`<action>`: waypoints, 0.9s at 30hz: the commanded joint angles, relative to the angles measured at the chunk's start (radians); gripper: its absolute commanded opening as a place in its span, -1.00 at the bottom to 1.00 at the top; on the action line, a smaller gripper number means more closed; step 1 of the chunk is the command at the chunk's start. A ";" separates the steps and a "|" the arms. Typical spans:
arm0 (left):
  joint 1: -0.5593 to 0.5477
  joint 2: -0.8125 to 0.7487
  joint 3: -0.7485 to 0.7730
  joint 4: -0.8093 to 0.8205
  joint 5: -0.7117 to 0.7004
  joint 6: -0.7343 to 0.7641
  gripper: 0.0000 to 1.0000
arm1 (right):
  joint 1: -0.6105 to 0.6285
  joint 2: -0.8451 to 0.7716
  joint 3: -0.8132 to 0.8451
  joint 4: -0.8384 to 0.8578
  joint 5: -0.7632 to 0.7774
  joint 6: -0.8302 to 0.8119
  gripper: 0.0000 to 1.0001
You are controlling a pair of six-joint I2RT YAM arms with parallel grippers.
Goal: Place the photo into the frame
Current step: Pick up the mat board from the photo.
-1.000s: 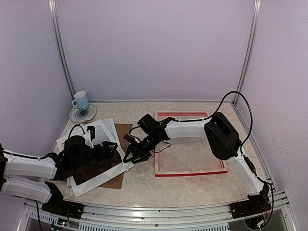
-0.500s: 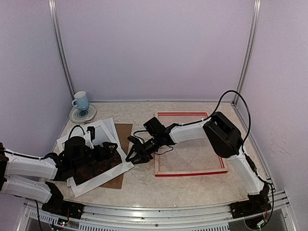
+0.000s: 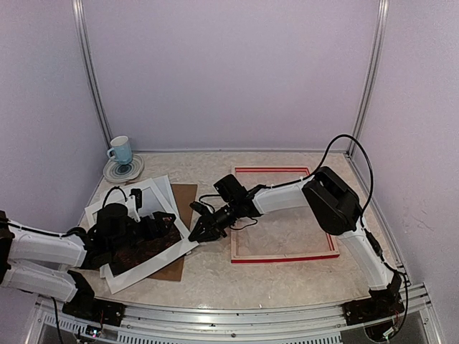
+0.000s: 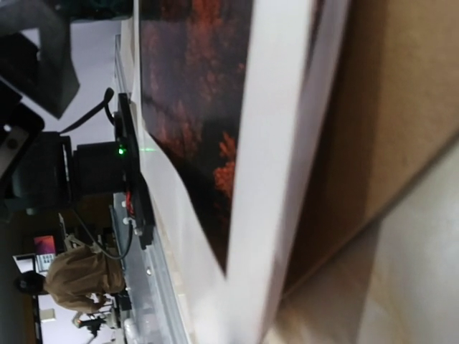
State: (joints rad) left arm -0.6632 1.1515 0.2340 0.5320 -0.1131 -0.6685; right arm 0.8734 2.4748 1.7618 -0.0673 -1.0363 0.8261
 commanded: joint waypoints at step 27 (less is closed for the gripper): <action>-0.004 0.030 0.000 0.051 0.013 0.009 0.98 | -0.097 -0.259 -0.212 0.022 0.028 -0.048 -1.00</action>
State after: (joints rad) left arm -0.6628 1.1713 0.2298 0.5583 -0.1120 -0.6693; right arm 0.7914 2.2841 1.5837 -0.0525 -1.0267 0.8089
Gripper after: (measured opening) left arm 0.989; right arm 0.007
